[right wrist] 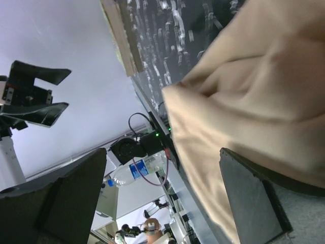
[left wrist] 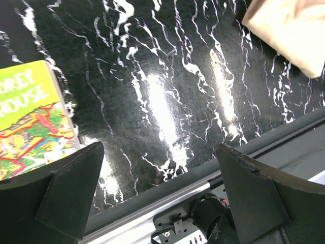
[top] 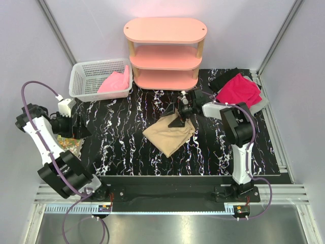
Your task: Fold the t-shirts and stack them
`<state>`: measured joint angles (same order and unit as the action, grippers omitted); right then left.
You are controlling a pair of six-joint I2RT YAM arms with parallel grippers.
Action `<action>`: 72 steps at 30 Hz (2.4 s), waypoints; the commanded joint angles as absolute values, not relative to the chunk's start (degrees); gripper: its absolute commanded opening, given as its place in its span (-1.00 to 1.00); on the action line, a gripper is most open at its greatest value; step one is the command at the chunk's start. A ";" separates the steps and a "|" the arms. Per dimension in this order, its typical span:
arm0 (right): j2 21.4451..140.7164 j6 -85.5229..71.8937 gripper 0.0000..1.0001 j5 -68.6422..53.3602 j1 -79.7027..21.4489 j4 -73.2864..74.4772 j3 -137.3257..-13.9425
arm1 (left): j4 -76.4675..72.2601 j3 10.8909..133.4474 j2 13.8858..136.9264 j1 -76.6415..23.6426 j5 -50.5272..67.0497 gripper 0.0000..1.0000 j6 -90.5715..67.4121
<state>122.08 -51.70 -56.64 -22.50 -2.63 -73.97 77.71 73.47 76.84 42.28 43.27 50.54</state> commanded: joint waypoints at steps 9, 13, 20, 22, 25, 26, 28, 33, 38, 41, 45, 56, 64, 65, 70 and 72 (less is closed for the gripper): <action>112.33 -42.28 0.99 -55.65 -13.45 7.29 -75.25 | 73.30 70.84 69.61 16.98 35.60 0.98 37.80; 108.03 -34.48 0.99 -39.77 -19.65 22.08 -76.28 | 70.07 70.40 69.79 16.79 38.41 0.98 33.24; 101.78 -28.66 1.00 -26.19 -27.25 30.23 -82.35 | 66.18 67.68 68.03 16.44 37.62 0.98 29.18; 102.30 -25.86 1.00 -24.53 -26.38 31.28 -82.53 | 66.27 67.68 68.03 15.91 37.44 0.98 28.57; 103.27 -22.78 1.00 -22.85 -24.00 31.73 -82.09 | 66.27 67.94 68.29 13.99 36.57 0.98 27.60; 103.45 -21.81 0.99 -21.37 -22.52 31.73 -81.74 | 66.27 68.11 68.47 13.28 36.30 0.98 27.16; 104.67 -19.26 0.99 -21.18 -20.49 31.55 -81.48 | 66.27 68.20 68.47 10.83 35.77 0.98 26.11; 109.24 -16.97 0.99 -23.64 -16.53 29.97 -82.61 | 64.52 68.55 69.08 3.97 34.37 0.98 22.07; 114.16 -15.91 0.99 -26.70 -15.12 29.53 -84.55 | 60.66 68.91 72.24 -6.93 30.33 0.98 17.41; 117.06 -16.70 0.99 -31.10 -14.07 27.95 -84.73 | 57.76 69.61 75.93 -11.68 28.39 0.97 15.47; 121.01 -19.50 0.99 -36.55 -13.80 23.66 -82.72 | 56.17 73.20 83.91 -17.21 25.50 0.98 15.38; 124.28 -27.77 0.99 -47.02 -13.80 8.88 -72.69 | 54.93 82.79 103.96 -28.56 24.52 0.98 13.36; 124.63 -28.56 0.99 -48.86 -13.80 7.03 -69.18 | 53.27 82.27 110.65 -30.85 26.28 0.98 11.17; 124.02 -28.83 0.99 -49.04 -13.89 6.25 -68.47 | 52.65 81.83 111.18 -30.85 26.54 0.98 10.73; 121.03 -30.32 0.99 -49.40 -14.94 3.08 -62.67 | 48.34 78.93 113.46 -31.11 24.97 0.98 10.37; 119.27 -30.67 1.00 -48.35 -16.08 2.64 -60.56 | 47.64 79.28 115.04 -31.11 23.91 0.98 10.63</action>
